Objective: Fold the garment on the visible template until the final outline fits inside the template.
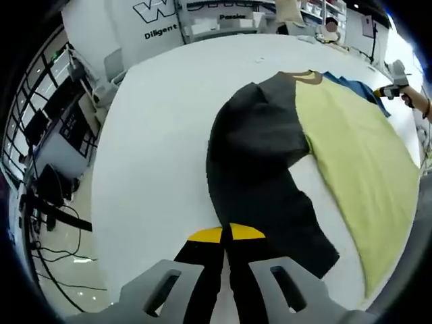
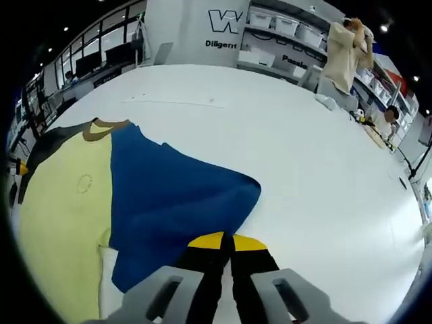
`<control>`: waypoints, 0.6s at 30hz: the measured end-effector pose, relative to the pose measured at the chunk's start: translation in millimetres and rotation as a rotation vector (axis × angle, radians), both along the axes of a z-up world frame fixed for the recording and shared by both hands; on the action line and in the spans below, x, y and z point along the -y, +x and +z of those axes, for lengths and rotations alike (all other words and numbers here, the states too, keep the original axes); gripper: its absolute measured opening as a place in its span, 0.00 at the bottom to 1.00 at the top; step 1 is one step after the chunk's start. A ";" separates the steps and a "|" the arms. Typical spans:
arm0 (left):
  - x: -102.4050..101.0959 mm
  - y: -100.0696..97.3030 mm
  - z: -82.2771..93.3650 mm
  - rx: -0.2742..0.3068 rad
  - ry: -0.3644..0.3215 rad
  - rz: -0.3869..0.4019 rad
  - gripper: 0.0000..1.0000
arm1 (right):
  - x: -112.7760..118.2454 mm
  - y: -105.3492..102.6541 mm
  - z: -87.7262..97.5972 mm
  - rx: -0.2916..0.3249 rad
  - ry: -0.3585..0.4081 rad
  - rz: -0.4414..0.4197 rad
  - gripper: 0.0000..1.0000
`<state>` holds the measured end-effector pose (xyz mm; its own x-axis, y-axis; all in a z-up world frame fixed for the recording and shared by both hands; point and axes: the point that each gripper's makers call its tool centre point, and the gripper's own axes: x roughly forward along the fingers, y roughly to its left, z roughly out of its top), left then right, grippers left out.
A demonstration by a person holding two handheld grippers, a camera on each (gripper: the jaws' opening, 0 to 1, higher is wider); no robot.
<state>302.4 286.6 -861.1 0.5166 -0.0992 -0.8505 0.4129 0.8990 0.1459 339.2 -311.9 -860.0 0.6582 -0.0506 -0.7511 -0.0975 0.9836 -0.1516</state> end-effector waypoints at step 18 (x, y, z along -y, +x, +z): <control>-49.4 55.4 6.3 -0.002 0.227 -0.027 0.07 | 21.4 12.6 -1.8 0.024 -0.086 -0.029 0.00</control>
<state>357.7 336.1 -854.9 0.5146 0.0814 -0.8536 0.4367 0.8318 0.3426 351.8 -333.3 -861.8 0.6733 -0.1337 -0.7272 -0.0640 0.9693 -0.2375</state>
